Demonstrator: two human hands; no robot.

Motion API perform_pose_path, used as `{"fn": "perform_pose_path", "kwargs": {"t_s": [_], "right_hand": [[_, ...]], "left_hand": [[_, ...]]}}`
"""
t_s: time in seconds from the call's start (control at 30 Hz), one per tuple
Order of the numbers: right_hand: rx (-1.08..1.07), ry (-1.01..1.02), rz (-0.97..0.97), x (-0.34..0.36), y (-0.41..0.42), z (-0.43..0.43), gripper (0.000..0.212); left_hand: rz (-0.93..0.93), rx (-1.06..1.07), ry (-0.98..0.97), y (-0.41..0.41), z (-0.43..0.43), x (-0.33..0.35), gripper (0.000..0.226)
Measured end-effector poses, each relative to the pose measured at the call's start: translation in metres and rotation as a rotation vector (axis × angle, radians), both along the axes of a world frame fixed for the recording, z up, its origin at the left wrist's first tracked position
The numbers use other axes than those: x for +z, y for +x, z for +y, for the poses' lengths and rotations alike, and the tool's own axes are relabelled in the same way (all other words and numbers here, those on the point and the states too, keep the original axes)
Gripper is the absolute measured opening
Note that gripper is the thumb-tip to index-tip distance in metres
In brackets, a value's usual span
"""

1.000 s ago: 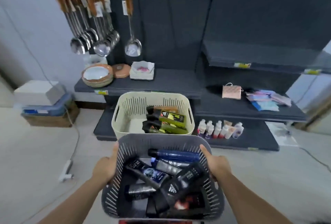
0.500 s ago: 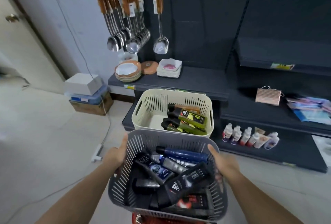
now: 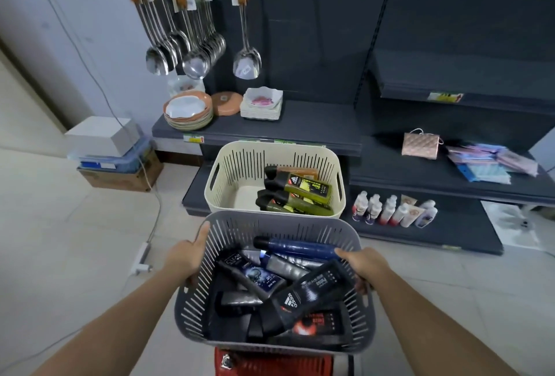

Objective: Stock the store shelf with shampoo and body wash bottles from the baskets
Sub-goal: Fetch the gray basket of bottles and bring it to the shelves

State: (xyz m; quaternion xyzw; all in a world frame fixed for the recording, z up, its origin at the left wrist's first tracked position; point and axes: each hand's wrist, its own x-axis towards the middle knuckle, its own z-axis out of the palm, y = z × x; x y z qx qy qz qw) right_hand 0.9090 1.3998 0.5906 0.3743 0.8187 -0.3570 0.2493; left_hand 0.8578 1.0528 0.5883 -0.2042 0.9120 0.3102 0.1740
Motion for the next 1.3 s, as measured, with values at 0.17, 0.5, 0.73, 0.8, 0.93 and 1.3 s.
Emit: {"fn": "perform_pose_path", "kwargs": {"t_s": [0.17,0.5,0.73,0.8,0.93,1.3], "right_hand": [[0.059,0.096,-0.039,0.000,0.004,-0.006,0.055],[0.108,0.168,-0.045,-0.003,0.005,-0.007,0.060],[0.319,-0.037,-0.112,-0.005,-0.002,0.021,0.044],[0.451,-0.086,-0.193,0.003,-0.005,0.029,0.049],[0.718,-0.013,-0.360,0.022,-0.020,0.035,0.071],[1.460,0.801,0.129,0.026,-0.011,-0.023,0.019]], "left_hand": [[0.185,-0.158,-0.160,0.005,-0.008,-0.020,0.084],[0.287,-0.160,-0.143,0.002,-0.013,-0.037,0.079],[0.236,-0.132,-0.288,0.011,-0.003,-0.025,0.085],[0.212,-0.099,-0.280,0.015,0.005,-0.019,0.090],[0.145,0.030,-0.281,0.022,0.022,-0.008,0.090],[0.159,-0.036,-0.385,0.049,0.051,0.003,0.090]]}}
